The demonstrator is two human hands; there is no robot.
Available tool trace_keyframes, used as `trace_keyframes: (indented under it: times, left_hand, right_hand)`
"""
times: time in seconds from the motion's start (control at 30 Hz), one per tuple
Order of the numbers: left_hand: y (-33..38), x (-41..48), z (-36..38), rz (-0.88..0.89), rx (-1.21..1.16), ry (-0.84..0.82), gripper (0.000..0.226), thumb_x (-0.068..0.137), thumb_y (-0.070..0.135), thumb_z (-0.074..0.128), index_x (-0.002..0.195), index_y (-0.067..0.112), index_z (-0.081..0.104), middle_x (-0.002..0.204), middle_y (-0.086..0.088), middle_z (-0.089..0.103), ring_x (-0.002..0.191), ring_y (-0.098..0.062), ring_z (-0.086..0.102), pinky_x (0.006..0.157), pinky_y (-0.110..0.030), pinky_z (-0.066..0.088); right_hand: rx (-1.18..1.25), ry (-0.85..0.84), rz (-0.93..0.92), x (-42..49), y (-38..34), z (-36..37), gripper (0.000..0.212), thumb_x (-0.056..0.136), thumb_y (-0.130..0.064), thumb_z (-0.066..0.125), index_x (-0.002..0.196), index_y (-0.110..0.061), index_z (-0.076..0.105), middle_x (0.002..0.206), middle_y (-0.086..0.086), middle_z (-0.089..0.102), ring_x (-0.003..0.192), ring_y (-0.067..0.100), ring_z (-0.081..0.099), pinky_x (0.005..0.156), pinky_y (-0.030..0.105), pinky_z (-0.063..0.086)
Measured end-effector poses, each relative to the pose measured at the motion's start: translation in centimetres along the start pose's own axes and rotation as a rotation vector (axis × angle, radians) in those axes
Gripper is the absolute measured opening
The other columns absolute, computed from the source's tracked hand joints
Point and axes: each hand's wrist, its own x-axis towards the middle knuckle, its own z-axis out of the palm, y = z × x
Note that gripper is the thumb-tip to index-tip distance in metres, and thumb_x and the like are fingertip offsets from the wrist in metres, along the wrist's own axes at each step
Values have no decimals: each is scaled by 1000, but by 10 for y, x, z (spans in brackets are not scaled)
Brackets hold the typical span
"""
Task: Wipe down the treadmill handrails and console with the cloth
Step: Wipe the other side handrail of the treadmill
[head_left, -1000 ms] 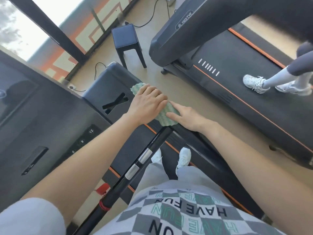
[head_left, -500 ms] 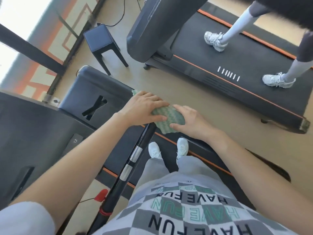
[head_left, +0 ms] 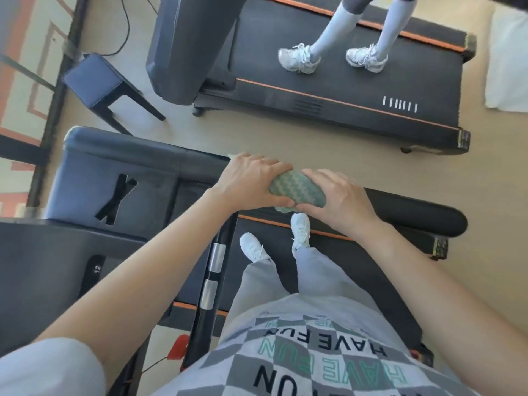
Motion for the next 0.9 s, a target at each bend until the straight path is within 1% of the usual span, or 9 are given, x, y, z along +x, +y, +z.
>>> trace_keyframes:
  times: [0.1,0.17,0.23,0.33,0.43,0.53,0.57,0.7,0.9]
  left_hand:
    - [10,5,3,23,35,19,81,78,85,56,141,34,53,121,7,69,107,-22,66,81,-36,40]
    - [6,5,0,-9,5,-4,82,74,86,59,138,36,54,120,7,69,107,-22,65,80,-34,37]
    - [-3,3,-4,-74,-21,-56,86,66,91,59,133,37,56,116,8,69,106,-22,66,84,-34,40]
    - [-9,5,-9,-169,-16,-118,94,53,100,51,125,39,58,108,10,70,103,-23,66,89,-36,44]
    - [1,10,-6,-161,1,-133,92,54,98,56,123,37,59,105,10,70,100,-23,67,85,-35,42]
    - [23,16,2,-114,21,-59,95,51,98,47,120,33,61,106,9,72,100,-23,67,81,-35,42]
    - [33,19,6,-99,30,-41,94,53,96,46,120,31,61,107,9,72,101,-23,66,81,-35,42]
    - [86,39,22,-78,70,11,85,62,87,62,122,26,62,106,6,72,102,-23,62,83,-39,44]
    - [169,76,38,-58,66,35,87,65,85,64,128,25,61,112,6,72,101,-23,65,85,-38,44]
  right_hand:
    - [-66,30,20,-8,5,1,71,78,-59,73,139,-30,49,129,-6,60,114,25,56,93,42,44]
    - [-72,7,36,0,-5,-1,72,76,-60,73,136,-28,50,126,-5,59,114,26,55,93,44,44]
    - [-56,-36,34,12,-18,-3,70,73,-62,72,131,-28,51,123,-4,60,113,26,56,93,43,44]
    - [-55,-78,8,23,-30,-1,66,73,-64,69,124,-27,51,115,-3,63,109,27,58,88,39,44]
    - [-72,-73,-10,20,-24,3,70,74,-64,70,130,-27,49,117,-2,63,108,28,60,85,38,43]
    - [-77,-27,-17,6,0,1,76,73,-65,72,135,-27,48,118,-1,64,107,28,61,86,38,44]
    - [-78,-8,-14,-1,11,-1,76,73,-66,72,135,-27,49,117,-1,64,106,28,61,85,38,44]
    - [-65,38,-5,-32,63,-6,79,72,-63,74,136,-23,51,118,0,66,107,28,62,88,40,47]
    - [-81,100,9,-81,143,-17,82,68,-63,80,132,-18,55,116,1,67,106,27,63,87,40,48]
